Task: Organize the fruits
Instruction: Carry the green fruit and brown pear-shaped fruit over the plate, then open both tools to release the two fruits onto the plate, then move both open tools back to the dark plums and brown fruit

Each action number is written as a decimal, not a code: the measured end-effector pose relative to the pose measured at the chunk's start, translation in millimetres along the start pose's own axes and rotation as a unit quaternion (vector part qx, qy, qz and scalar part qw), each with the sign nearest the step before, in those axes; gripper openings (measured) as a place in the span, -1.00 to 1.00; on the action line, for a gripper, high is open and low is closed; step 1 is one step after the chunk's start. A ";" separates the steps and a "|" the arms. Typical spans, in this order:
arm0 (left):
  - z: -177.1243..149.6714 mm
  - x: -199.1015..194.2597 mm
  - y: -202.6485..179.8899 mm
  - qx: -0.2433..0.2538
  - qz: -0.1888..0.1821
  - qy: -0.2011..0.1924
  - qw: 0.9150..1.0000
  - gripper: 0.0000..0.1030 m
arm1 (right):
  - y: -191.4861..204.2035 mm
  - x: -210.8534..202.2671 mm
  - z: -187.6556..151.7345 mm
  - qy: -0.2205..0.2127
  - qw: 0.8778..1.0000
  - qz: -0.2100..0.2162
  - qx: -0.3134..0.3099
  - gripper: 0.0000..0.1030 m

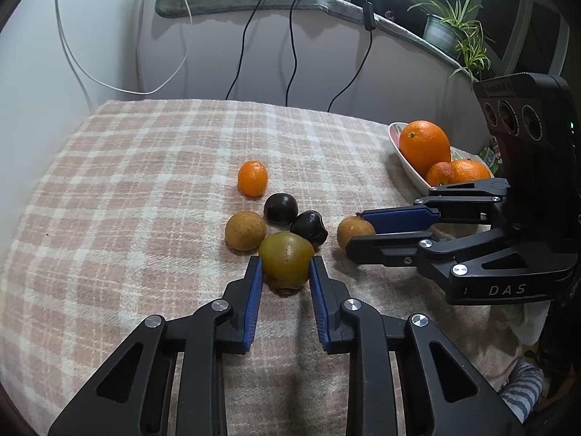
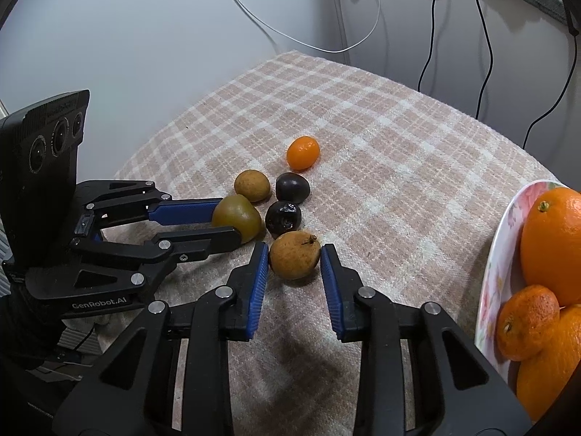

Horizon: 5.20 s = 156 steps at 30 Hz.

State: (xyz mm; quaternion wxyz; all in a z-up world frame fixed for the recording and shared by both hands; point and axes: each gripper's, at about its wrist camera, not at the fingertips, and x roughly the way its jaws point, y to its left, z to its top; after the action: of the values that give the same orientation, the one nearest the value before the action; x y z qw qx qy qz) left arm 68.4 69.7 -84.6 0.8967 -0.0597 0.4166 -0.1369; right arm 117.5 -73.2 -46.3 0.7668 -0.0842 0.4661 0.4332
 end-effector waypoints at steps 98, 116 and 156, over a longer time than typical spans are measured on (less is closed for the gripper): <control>75.0 41.0 -122.5 0.073 -0.077 -0.029 0.994 -0.44 | -178.1 -154.8 -67.7 -0.105 0.975 -0.126 0.147 -0.32; 74.8 27.1 -138.2 0.102 -0.039 -0.051 0.993 0.52 | -170.9 -164.3 -65.3 -0.115 0.971 -0.144 0.153 0.66; 53.8 -34.6 -71.4 0.070 0.019 -0.104 0.992 0.53 | -76.2 -153.1 -23.2 -0.137 0.979 -0.123 0.086 0.69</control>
State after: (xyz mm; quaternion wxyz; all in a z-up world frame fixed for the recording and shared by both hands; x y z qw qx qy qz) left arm 74.2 11.3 -8.8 0.9397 -0.0029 0.3112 -0.1420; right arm 130.1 -221.8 40.6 0.8750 -0.0143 0.3785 0.3016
